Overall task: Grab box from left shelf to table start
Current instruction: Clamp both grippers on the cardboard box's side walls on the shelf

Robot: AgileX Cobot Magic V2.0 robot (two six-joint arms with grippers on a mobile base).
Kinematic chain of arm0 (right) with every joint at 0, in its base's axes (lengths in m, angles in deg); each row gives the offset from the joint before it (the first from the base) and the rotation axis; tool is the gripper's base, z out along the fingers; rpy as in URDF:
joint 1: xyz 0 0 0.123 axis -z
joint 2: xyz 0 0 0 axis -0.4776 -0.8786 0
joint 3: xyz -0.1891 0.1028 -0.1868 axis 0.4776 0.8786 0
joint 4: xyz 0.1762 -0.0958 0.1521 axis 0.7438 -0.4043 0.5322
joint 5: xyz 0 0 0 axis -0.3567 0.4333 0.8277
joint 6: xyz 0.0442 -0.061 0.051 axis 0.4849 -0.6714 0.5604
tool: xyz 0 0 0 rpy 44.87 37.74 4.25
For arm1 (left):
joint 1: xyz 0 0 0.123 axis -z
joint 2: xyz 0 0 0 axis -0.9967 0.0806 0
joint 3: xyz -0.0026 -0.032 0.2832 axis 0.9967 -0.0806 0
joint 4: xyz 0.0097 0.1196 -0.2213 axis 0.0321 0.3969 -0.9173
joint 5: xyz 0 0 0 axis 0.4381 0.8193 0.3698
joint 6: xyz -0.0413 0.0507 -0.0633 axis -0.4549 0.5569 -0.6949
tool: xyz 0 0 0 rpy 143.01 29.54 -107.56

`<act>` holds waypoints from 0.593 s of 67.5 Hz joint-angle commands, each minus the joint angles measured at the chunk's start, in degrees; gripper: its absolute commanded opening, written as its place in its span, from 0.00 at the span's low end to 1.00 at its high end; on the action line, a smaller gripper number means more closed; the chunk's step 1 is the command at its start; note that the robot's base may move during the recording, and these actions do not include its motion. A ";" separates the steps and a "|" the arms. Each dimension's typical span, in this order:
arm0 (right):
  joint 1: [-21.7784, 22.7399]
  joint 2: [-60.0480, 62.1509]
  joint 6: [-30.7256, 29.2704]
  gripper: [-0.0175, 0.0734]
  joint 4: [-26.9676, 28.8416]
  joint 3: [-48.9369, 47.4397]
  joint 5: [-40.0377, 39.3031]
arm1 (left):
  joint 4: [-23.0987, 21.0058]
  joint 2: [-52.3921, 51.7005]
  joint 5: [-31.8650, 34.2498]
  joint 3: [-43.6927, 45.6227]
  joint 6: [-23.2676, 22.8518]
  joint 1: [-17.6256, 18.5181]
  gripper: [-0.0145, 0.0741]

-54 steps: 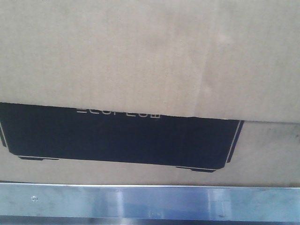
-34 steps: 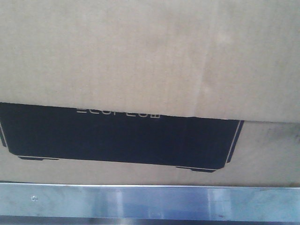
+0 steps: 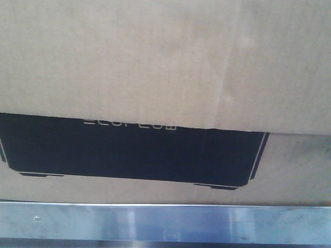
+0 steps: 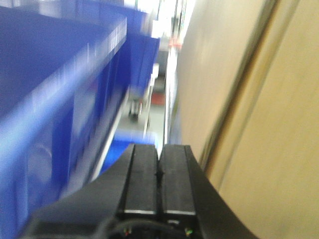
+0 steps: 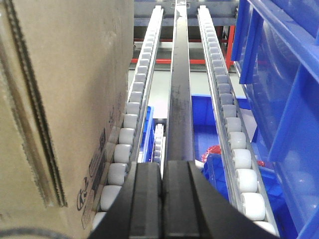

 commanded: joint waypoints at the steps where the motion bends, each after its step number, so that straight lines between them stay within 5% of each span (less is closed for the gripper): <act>1: 0.10 0.24 -0.21 0.26 0.12 0.07 -4.97 | 0.71 1.18 3.38 7.12 -0.17 0.34 0.05; 22: 0.10 0.24 -0.21 0.26 0.12 0.07 -4.97 | 4.17 11.54 -7.92 24.44 -0.17 0.34 0.09; 40: 0.10 0.24 -0.21 0.26 0.12 0.07 -4.97 | 4.17 17.32 -14.27 31.65 -0.17 0.34 0.51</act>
